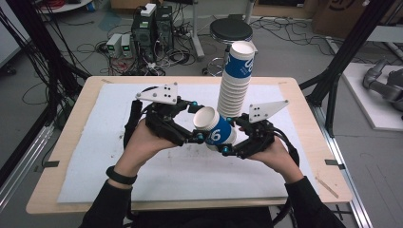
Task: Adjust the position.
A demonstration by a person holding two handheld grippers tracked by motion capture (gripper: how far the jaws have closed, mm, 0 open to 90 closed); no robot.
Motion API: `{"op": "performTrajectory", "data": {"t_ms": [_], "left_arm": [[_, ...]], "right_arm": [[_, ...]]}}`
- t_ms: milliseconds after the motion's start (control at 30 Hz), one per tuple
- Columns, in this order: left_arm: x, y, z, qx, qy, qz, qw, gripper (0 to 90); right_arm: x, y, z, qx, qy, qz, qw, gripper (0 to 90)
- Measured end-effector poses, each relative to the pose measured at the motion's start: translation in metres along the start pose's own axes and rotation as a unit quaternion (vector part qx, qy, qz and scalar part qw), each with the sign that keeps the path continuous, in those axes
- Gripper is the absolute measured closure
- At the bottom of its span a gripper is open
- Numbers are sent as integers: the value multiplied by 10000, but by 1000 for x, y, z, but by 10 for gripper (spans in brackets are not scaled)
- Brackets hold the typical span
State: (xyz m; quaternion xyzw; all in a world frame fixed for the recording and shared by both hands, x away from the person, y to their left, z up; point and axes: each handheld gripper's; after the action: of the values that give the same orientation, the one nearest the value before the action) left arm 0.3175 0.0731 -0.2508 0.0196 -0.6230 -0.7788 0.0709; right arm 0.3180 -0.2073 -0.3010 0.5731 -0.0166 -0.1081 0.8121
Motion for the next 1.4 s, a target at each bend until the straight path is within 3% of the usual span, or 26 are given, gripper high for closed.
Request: {"op": "performTrajectory", "data": {"t_ms": [233, 500, 667, 833, 1067, 1167, 1400], "left_arm": [[0, -2, -3, -447, 8, -87, 9990, 248], [-1, -2, -3, -447, -88, -108, 9989, 293], [-2, -2, -2, -92, -121, -42, 9999, 294], [-3, -3, 0, 358, -161, 3, 9992, 294], [-5, -5, 4, 1038, -185, 60, 9944, 294], [-6, -7, 5, 1209, -205, 137, 9924, 294], [-9, -9, 5, 1172, -227, 217, 9926, 294]], "right_arm": [[-2, 0, -5, -392, 36, 30, 9992, 200], [-3, 2, -3, -491, 50, 151, 9987, 200], [-3, 3, 0, -334, 14, 113, 9994, 176], [-3, 5, 5, -13, -7, 42, 10000, 143], [-3, 6, 10, 565, -8, -216, 9982, 134], [-3, 6, 12, 776, 21, -260, 9966, 137], [0, 5, 16, 916, 82, -245, 9955, 182]]}}
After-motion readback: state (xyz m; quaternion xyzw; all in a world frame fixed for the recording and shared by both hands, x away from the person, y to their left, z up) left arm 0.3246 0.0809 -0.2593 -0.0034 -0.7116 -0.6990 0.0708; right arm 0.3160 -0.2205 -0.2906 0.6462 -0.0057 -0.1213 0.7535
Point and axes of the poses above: each handheld gripper's, and its own axes: z roughly backward along the jaws, y roughly out of its top, x roughly to its right, and after that the axes turned 4 degrees about x, right-handed
